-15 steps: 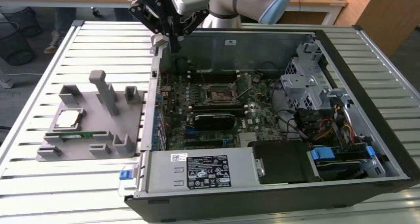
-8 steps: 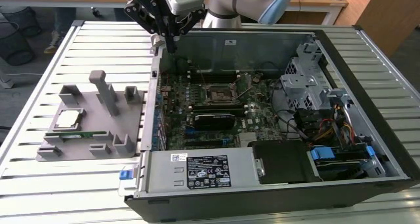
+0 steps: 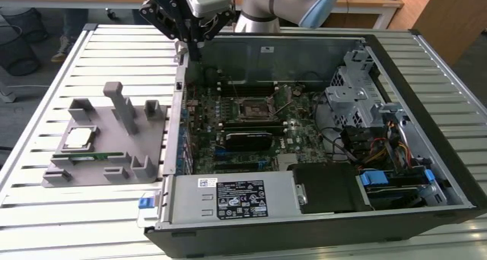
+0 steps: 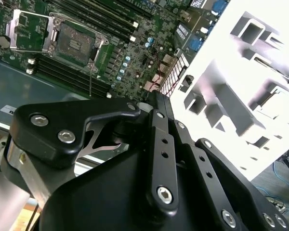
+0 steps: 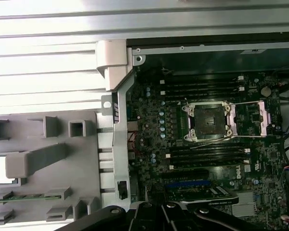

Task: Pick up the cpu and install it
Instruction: 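Reach for the cpu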

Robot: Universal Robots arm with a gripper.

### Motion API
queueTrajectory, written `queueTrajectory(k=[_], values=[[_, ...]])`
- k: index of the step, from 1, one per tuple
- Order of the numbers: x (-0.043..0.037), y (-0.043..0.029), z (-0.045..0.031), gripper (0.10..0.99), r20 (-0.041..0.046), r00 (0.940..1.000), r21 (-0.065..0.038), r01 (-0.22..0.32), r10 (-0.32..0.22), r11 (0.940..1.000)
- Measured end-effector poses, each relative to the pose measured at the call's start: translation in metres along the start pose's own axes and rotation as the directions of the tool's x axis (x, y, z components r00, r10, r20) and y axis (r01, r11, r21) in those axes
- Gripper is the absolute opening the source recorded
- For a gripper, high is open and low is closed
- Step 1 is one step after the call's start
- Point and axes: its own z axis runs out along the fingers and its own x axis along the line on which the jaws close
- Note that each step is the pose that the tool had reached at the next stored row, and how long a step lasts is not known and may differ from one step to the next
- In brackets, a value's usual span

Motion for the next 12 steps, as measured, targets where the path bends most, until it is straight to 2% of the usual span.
queueTrajectory(k=[12], values=[[0.0110,-0.0008,-0.0001,0.114,0.0000,1.0000,0.000,0.000,0.000,1.0000]])
